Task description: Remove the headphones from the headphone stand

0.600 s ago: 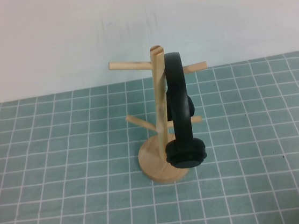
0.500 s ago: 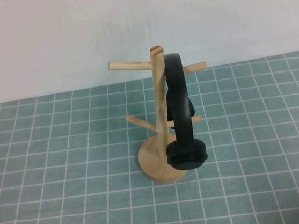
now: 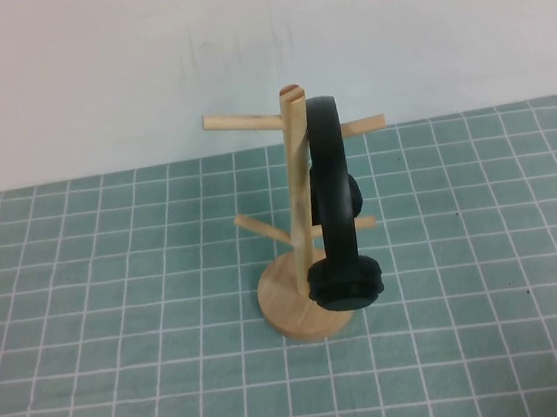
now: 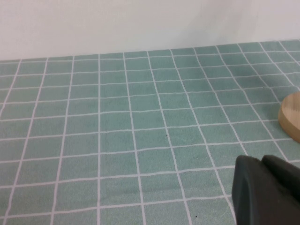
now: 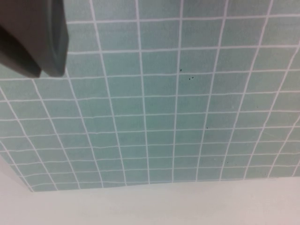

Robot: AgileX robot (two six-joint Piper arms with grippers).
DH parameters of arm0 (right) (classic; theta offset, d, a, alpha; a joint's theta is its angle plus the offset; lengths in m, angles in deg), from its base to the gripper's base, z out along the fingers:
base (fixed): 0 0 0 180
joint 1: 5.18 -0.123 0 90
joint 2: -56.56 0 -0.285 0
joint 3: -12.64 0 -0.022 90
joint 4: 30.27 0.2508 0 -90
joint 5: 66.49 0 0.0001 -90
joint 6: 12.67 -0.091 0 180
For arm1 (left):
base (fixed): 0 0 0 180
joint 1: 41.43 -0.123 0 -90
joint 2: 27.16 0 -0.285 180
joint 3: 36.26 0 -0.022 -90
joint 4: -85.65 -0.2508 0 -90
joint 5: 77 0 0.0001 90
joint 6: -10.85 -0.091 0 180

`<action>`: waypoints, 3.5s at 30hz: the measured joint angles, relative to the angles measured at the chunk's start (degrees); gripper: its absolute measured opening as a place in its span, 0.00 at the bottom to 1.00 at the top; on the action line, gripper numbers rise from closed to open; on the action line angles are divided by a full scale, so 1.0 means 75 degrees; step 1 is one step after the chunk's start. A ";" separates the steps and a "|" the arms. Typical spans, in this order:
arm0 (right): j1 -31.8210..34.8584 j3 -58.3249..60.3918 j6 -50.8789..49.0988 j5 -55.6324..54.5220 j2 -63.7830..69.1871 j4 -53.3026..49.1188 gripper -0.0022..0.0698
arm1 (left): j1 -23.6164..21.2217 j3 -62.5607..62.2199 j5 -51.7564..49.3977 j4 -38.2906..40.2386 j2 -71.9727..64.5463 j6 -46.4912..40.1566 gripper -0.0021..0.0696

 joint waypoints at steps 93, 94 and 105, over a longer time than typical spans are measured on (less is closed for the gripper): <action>-0.2190 -0.6349 0.8616 0.4344 1.1021 1.1430 0.68 | 0.0000 0.0000 0.0000 0.0000 0.0000 0.0000 0.02; -0.2253 -0.6465 0.8674 0.4344 1.1053 1.1447 0.71 | 0.0000 0.0000 0.0000 0.0000 0.0000 0.0000 0.02; -0.2542 -0.7498 0.8757 0.4271 1.1898 1.1668 0.75 | 0.0000 0.0000 0.0000 0.0000 0.0000 0.0000 0.02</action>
